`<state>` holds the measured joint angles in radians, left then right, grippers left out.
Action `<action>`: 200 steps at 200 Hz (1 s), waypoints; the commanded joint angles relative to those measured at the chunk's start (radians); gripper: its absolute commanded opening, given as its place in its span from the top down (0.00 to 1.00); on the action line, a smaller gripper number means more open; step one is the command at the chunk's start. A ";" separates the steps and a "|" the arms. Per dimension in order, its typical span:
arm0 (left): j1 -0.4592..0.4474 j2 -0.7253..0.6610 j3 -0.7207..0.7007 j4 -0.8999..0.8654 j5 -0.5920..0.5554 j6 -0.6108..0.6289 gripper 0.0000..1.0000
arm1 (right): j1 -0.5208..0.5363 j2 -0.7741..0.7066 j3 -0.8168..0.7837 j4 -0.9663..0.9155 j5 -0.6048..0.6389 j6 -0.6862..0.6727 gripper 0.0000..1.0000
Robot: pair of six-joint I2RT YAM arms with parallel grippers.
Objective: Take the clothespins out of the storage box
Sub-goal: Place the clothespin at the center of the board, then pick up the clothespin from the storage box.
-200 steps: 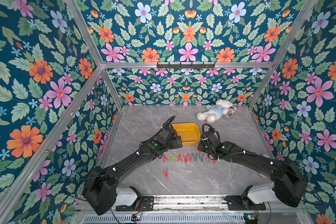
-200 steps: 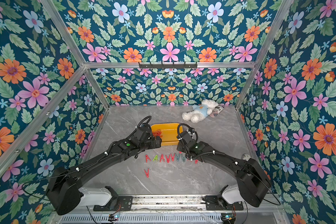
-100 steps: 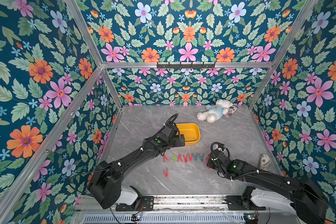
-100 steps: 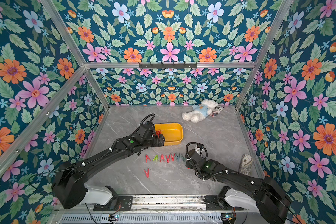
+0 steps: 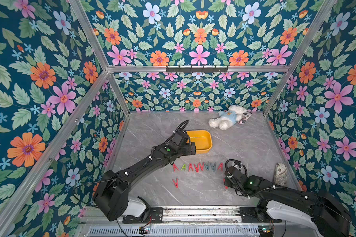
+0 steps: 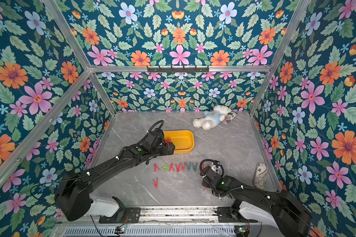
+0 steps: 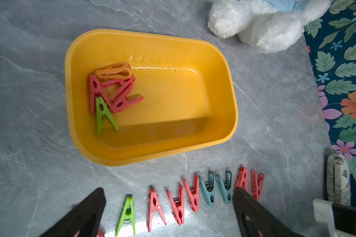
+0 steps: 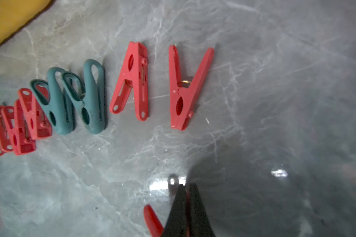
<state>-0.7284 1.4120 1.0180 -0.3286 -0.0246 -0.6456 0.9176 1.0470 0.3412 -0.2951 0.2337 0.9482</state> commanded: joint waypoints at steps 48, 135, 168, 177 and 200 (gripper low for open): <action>0.000 0.017 0.008 0.007 -0.018 0.011 0.00 | 0.026 0.023 0.014 -0.019 0.014 0.036 0.87; 0.003 0.062 0.050 -0.025 -0.061 0.060 0.04 | 0.026 -0.035 0.152 -0.080 0.049 -0.017 0.63; 0.027 0.111 0.091 -0.048 -0.070 0.086 0.16 | 0.024 -0.041 0.243 -0.045 0.077 -0.074 0.52; 0.033 0.127 0.101 -0.052 -0.070 0.090 0.21 | 0.025 -0.036 0.267 -0.023 0.079 -0.095 0.48; 0.048 0.165 0.127 -0.063 -0.070 0.095 0.27 | 0.019 -0.002 0.322 0.023 0.083 -0.134 0.35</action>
<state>-0.6922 1.5486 1.1217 -0.3668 -0.0780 -0.5743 0.9421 1.0195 0.6186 -0.3317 0.2882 0.8692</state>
